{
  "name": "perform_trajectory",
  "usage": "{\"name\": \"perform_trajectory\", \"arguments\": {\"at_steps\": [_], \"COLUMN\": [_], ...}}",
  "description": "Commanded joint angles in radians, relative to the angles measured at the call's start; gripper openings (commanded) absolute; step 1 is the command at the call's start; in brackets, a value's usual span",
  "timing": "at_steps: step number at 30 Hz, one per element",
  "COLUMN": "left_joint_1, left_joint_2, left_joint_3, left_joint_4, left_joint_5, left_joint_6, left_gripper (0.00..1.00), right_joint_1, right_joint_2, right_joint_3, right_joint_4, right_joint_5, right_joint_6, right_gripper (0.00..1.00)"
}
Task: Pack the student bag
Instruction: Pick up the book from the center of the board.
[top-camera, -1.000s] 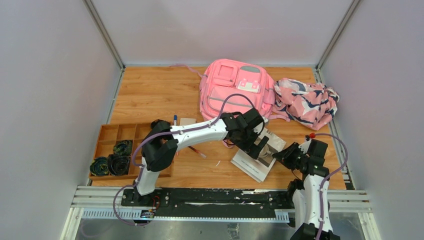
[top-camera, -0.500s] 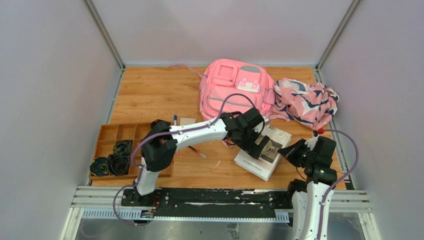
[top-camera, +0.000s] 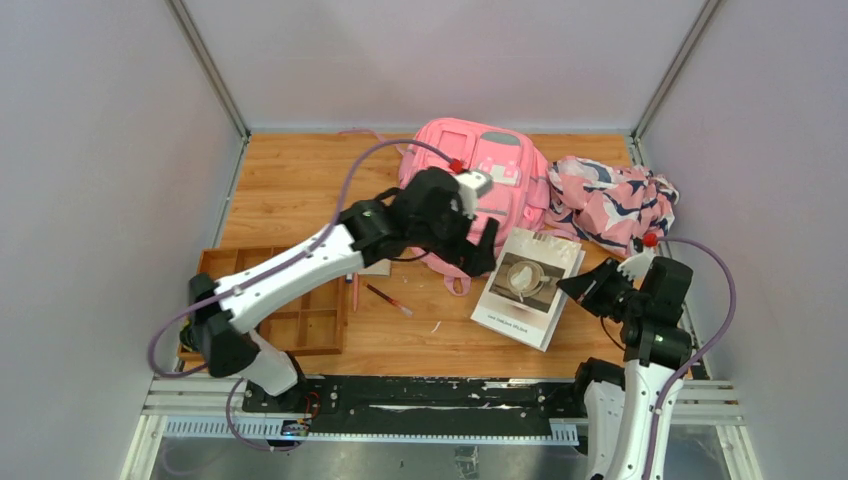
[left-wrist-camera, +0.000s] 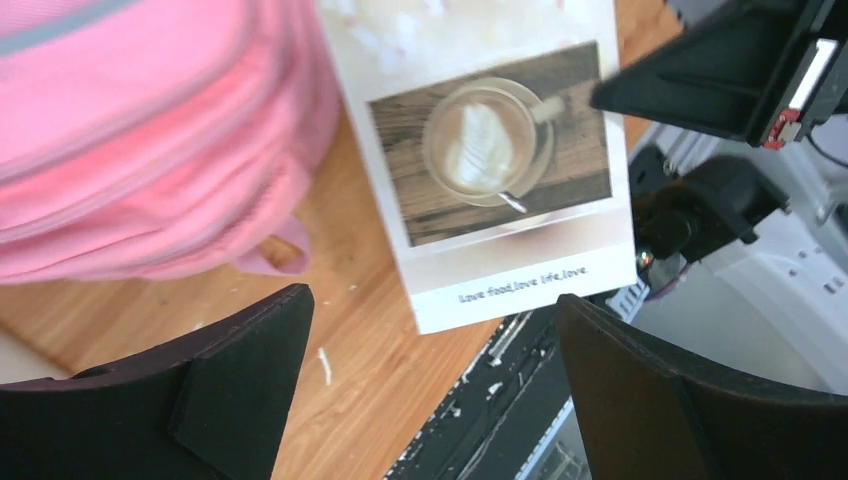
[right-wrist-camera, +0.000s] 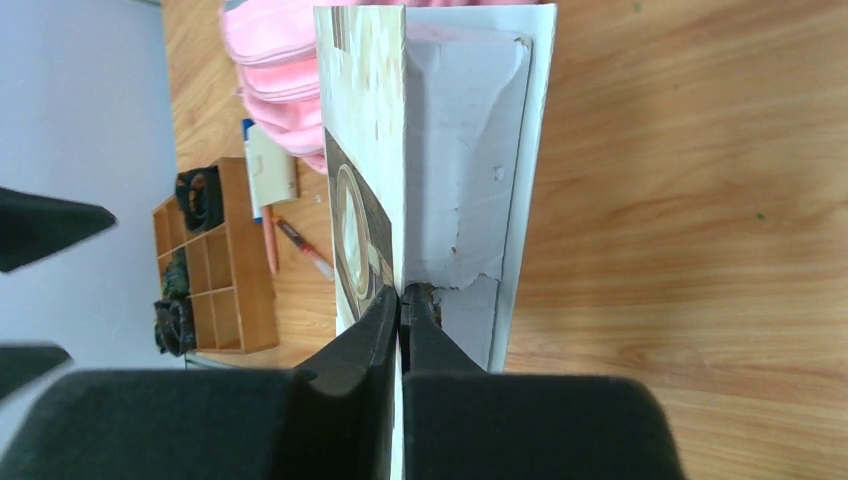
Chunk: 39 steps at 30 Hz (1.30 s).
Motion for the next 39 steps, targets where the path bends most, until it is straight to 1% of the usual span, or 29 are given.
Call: {"name": "perform_trajectory", "arguments": {"at_steps": [1,4,6,8,11,14,16,21,24,28,37,39], "left_joint_1": [0.113,0.194,0.244,0.289,0.343,0.361,0.365,0.368,0.369,0.368,0.367,0.368], "left_joint_2": [-0.183,-0.262,-0.298,-0.329,-0.357,-0.358,-0.351,-0.315,-0.305,-0.290,-0.282,-0.285], "left_joint_3": [-0.136,-0.226,-0.300,-0.374,-0.462,-0.526,-0.556,-0.600,-0.594,-0.594,-0.615,-0.620], "left_joint_4": [0.072,0.122,0.178,0.249,0.355,0.458,0.542,0.747,0.773,0.795,0.887,0.910], "left_joint_5": [0.048,0.139,0.233,0.317,0.431,0.541,0.587,0.715,0.734,0.754,0.780,0.784], "left_joint_6": [-0.021,-0.048,-0.080,-0.121,-0.196,-0.251,-0.289,-0.415,-0.428,-0.440,-0.510,-0.527], "left_gripper": [1.00,1.00,1.00,1.00,1.00,1.00,1.00,1.00,1.00,1.00,1.00,0.95], "right_joint_1": [0.018,0.022,0.023,0.028,0.035,0.048,0.060,0.078,0.095,0.167,0.380,0.403], "right_joint_2": [0.017,0.014,0.006,-0.001,0.003,0.005,0.006,0.003,0.005,0.029,0.090,0.105], "right_joint_3": [0.059,0.024,-0.018,-0.047,-0.048,-0.061,-0.086,-0.141,-0.181,-0.190,-0.176,-0.177], "right_joint_4": [0.082,0.214,0.361,0.469,0.526,0.616,0.719,0.865,0.997,1.062,1.088,1.100], "right_joint_5": [-0.154,-0.266,-0.363,-0.394,-0.405,-0.440,-0.468,-0.470,-0.493,-0.500,-0.404,-0.393], "right_joint_6": [0.000,0.088,0.189,0.266,0.307,0.363,0.430,0.547,0.637,0.653,0.597,0.595], "right_gripper": [0.00,0.00,0.00,0.00,0.00,0.00,0.00,0.00,0.00,0.00,0.00,0.00]}}
